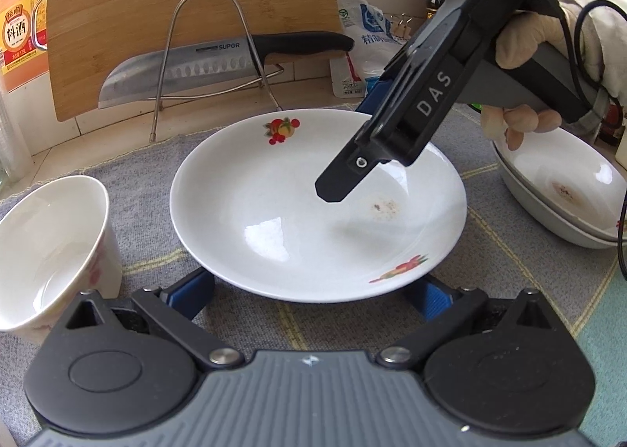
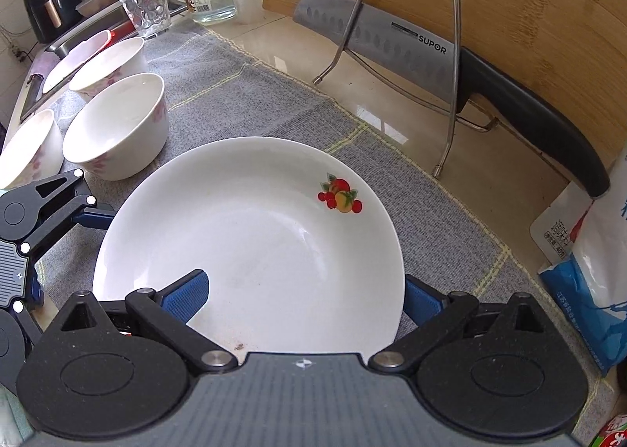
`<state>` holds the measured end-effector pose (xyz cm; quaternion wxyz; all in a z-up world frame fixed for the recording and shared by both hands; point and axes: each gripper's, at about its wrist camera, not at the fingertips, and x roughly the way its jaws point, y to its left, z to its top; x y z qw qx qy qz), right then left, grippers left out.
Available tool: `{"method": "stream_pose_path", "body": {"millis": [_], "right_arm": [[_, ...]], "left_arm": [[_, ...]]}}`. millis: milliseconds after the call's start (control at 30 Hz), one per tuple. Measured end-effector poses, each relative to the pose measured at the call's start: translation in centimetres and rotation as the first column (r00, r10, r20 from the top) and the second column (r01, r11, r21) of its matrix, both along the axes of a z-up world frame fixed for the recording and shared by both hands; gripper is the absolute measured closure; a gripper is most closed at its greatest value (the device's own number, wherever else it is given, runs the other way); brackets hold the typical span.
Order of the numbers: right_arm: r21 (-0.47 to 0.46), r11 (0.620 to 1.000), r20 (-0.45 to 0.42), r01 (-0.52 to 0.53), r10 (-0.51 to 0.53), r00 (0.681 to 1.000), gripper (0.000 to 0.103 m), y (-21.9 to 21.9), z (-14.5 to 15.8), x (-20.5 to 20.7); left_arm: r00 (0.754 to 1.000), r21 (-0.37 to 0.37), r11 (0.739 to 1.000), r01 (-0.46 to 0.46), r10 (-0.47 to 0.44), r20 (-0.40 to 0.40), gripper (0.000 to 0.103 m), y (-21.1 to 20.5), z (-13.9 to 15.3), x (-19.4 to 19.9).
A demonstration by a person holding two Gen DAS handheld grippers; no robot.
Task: Organize plates and bowls
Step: 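Grasp the rim of the fruit-decorated plate with both grippers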
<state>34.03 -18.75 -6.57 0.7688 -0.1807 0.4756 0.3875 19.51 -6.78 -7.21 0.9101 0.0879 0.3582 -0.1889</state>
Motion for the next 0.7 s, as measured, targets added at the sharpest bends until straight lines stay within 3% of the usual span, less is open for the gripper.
{"method": "stream_pose_path", "body": {"millis": [200, 700], "right_arm": [[-0.006, 0.999, -0.04, -0.045, 0.045, 0.998, 0.0, 0.5, -0.6, 0.8], [0.035, 0.994, -0.107, -0.106, 0.11, 0.988, 0.0, 1.2, -0.6, 2.9]], "left_arm": [[0.999, -0.013, 0.999, 0.044, -0.044, 0.011, 0.003, 0.0, 0.0, 0.2], [0.999, -0.018, 0.999, 0.039, -0.039, 0.013, 0.004, -0.1, 0.0, 0.3]]}}
